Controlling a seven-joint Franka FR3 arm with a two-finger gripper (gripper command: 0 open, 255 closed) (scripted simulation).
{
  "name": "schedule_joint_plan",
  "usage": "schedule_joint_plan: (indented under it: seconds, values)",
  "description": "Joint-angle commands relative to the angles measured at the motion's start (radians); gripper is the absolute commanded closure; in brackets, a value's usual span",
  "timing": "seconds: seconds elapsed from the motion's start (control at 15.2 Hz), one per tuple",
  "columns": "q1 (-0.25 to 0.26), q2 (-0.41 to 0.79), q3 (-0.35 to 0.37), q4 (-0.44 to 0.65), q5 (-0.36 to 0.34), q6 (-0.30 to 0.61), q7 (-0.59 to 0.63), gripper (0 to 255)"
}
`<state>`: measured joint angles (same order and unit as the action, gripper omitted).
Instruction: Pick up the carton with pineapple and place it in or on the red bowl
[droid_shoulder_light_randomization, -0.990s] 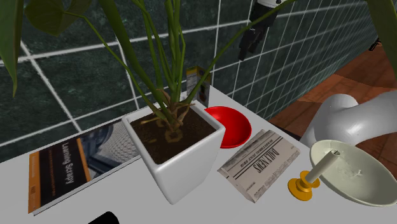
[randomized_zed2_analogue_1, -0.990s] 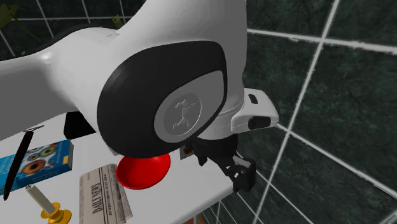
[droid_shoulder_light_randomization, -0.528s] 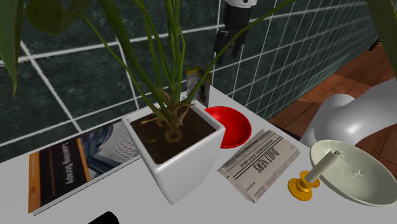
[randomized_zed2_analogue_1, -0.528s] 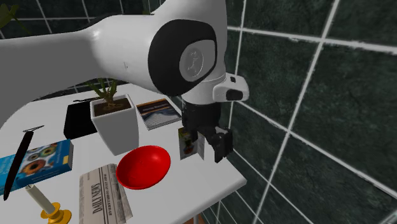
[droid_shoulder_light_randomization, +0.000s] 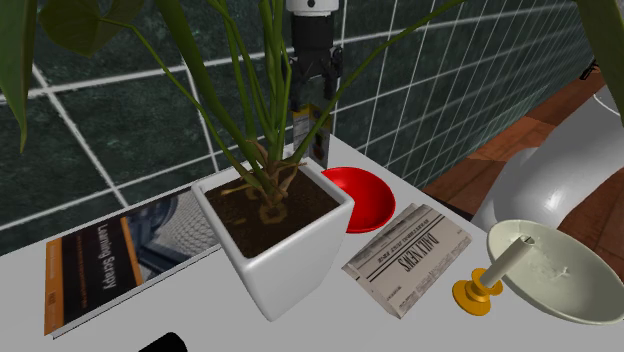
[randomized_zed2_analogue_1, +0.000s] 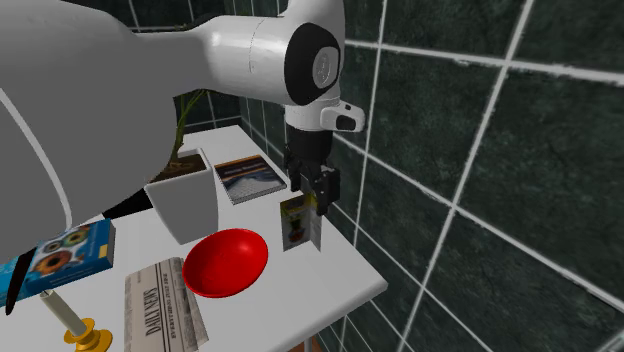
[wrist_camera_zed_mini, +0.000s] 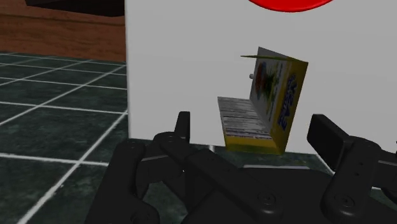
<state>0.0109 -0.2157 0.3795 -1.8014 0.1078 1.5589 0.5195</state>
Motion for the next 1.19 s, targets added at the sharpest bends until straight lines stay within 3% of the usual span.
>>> schedule_joint_plan:
  seconds: [0.0,0.46,0.92,0.99,1.12]
  values:
    - [0.003,0.036,0.014,0.02,-0.001,0.001,0.033,0]
    - [0.007,0.016,0.015,-0.088,0.007,0.09,0.026,0]
    - [0.007,0.016,0.015,-0.088,0.007,0.09,0.026,0]
    - [0.007,0.016,0.015,-0.088,0.007,0.09,0.026,255]
    - [0.007,0.016,0.015,-0.088,0.007,0.09,0.026,255]
